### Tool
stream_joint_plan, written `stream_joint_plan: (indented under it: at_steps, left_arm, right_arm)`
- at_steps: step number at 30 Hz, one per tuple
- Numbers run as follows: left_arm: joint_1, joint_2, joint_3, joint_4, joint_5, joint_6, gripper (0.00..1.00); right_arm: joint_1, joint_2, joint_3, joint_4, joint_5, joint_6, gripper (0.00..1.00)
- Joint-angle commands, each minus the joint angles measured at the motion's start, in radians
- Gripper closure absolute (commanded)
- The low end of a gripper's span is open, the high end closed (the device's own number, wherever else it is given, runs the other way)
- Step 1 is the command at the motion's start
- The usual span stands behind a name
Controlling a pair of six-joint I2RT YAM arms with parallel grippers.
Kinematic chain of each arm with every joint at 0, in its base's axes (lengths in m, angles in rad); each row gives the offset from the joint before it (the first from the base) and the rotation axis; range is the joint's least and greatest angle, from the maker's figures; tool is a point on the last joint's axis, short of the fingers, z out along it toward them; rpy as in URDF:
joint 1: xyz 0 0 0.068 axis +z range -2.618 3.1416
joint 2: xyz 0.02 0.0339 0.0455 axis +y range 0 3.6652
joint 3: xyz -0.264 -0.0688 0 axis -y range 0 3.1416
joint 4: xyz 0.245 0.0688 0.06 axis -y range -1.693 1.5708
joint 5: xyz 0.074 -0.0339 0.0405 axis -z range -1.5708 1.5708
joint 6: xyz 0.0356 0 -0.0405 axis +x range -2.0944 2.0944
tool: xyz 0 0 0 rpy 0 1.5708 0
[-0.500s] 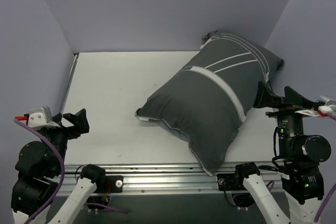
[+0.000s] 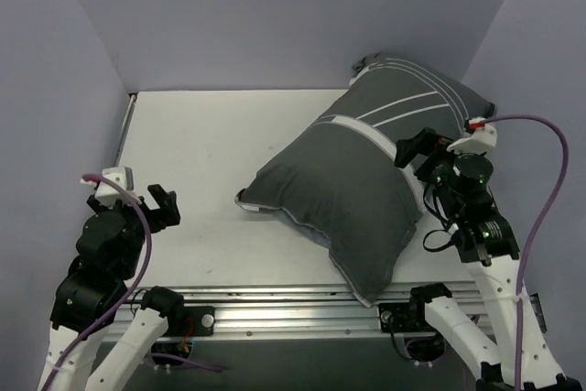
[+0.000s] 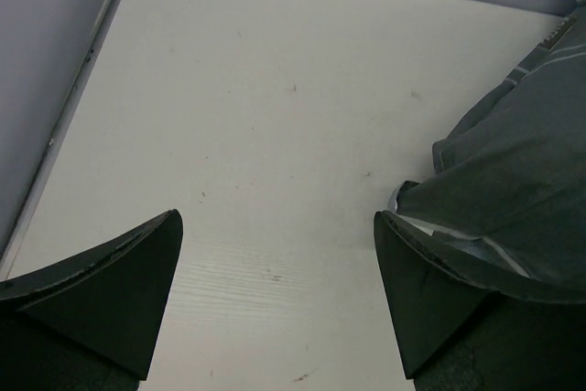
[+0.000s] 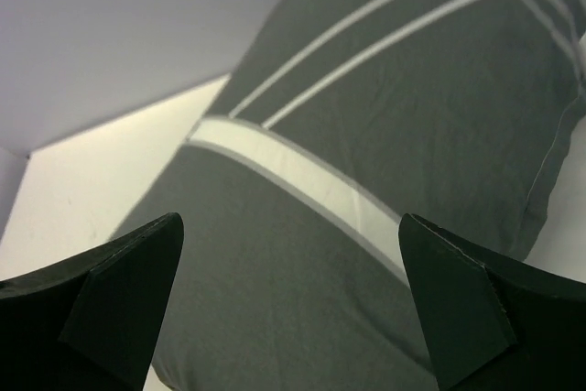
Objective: Remove the pillowcase from the pillow
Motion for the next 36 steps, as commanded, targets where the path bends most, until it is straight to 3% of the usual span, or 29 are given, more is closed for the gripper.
stream_joint_plan:
  at_steps: [1, 10, 14, 15, 16, 18, 19, 21, 22, 23, 36]
  left_arm:
    - [-0.003, 0.045, -0.033, 0.057, 0.03, -0.019, 0.06]
    - [-0.002, 0.112, -0.187, 0.141, 0.019, -0.097, 0.06]
    - [0.004, 0.109, -0.185, 0.149, 0.018, -0.078, 0.06]
    - [0.006, 0.106, -0.19, 0.154, 0.016, -0.079, 0.06]
    - [0.006, 0.096, -0.196, 0.155, 0.016, -0.079, 0.06]
    - [0.007, 0.082, -0.198, 0.154, 0.013, -0.079, 0.06]
    - [0.007, 0.076, -0.199, 0.155, 0.007, -0.081, 0.06]
    - [0.011, 0.065, -0.204, 0.158, -0.008, -0.081, 0.06]
    - [0.011, 0.057, -0.205, 0.158, -0.01, -0.078, 0.06]
    - [0.012, 0.056, -0.207, 0.16, -0.01, -0.076, 0.06]
    - [0.017, 0.054, -0.204, 0.161, 0.004, -0.068, 0.06]
  right_arm:
    - [-0.002, 0.085, -0.023, -0.016, -0.035, 0.095, 0.0]
    - [0.01, 0.356, -0.1, 0.123, -0.074, 0.108, 0.0]
    - [0.026, 0.483, -0.126, 0.203, -0.14, 0.097, 0.03]
    - [0.033, 0.499, -0.13, 0.214, -0.157, 0.093, 0.08]
    - [0.052, 0.517, -0.137, 0.229, -0.163, 0.086, 0.24]
    - [0.075, 0.559, -0.135, 0.229, -0.162, 0.07, 0.44]
    - [0.087, 0.571, -0.134, 0.231, -0.162, 0.062, 0.63]
    - [0.125, 0.593, -0.13, 0.232, -0.162, 0.048, 0.79]
    - [0.141, 0.599, -0.127, 0.232, -0.173, 0.031, 0.95]
    - [0.167, 0.611, -0.127, 0.235, -0.182, 0.022, 1.0]
    - [0.47, 0.777, 0.001, 0.29, -0.485, -0.156, 1.0]
